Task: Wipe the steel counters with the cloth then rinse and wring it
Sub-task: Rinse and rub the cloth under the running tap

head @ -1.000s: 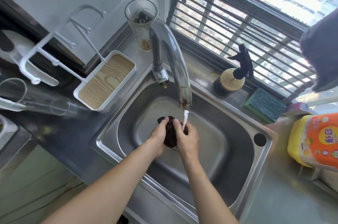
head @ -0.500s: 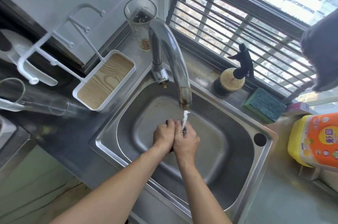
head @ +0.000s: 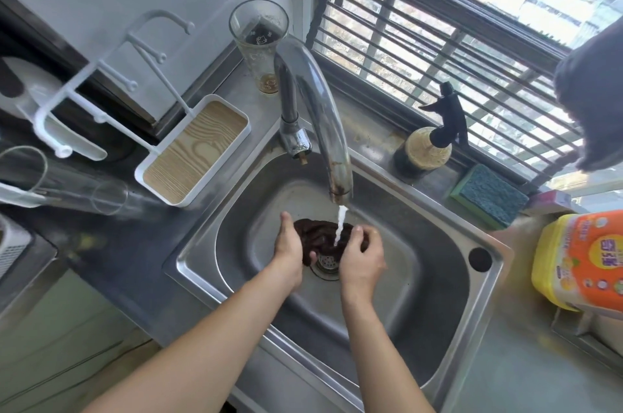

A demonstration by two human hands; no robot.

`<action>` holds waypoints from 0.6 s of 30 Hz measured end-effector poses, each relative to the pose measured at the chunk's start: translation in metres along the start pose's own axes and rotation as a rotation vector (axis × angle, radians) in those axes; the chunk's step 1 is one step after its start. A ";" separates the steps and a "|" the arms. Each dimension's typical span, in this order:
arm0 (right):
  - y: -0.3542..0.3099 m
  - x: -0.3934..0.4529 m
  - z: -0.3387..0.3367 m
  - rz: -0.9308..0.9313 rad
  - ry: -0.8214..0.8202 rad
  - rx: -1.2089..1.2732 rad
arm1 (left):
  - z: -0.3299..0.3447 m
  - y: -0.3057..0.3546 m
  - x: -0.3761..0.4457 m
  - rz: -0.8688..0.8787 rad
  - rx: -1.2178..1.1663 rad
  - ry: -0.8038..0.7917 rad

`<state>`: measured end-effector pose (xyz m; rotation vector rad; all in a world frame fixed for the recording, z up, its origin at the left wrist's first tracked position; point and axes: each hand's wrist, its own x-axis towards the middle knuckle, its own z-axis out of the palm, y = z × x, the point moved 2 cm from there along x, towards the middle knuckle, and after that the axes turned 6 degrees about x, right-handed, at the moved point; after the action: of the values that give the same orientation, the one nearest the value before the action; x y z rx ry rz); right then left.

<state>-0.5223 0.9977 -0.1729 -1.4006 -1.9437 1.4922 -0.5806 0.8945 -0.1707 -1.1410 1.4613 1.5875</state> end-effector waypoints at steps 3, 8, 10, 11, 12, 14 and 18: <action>0.003 -0.016 0.014 -0.105 -0.243 -0.057 | 0.010 0.001 -0.008 0.070 0.235 -0.082; 0.001 -0.008 0.014 -0.081 -0.179 -0.094 | 0.011 -0.003 -0.022 0.095 0.370 -0.196; 0.000 0.001 0.014 0.056 -0.172 -0.099 | 0.012 -0.006 -0.021 0.121 0.345 -0.242; -0.001 0.006 0.014 0.143 -0.167 -0.085 | 0.013 -0.007 -0.021 0.119 0.339 -0.279; 0.001 0.011 0.015 0.227 -0.163 -0.059 | 0.012 -0.006 -0.023 0.105 0.342 -0.322; 0.002 0.018 0.014 0.348 -0.158 -0.023 | 0.009 -0.004 -0.022 0.081 0.373 -0.395; 0.006 0.027 0.007 0.562 -0.037 0.220 | -0.008 0.000 -0.010 0.137 0.631 -0.388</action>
<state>-0.5372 1.0159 -0.1892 -1.9179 -1.4023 1.9050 -0.5762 0.8872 -0.1615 -0.3568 1.6194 1.2009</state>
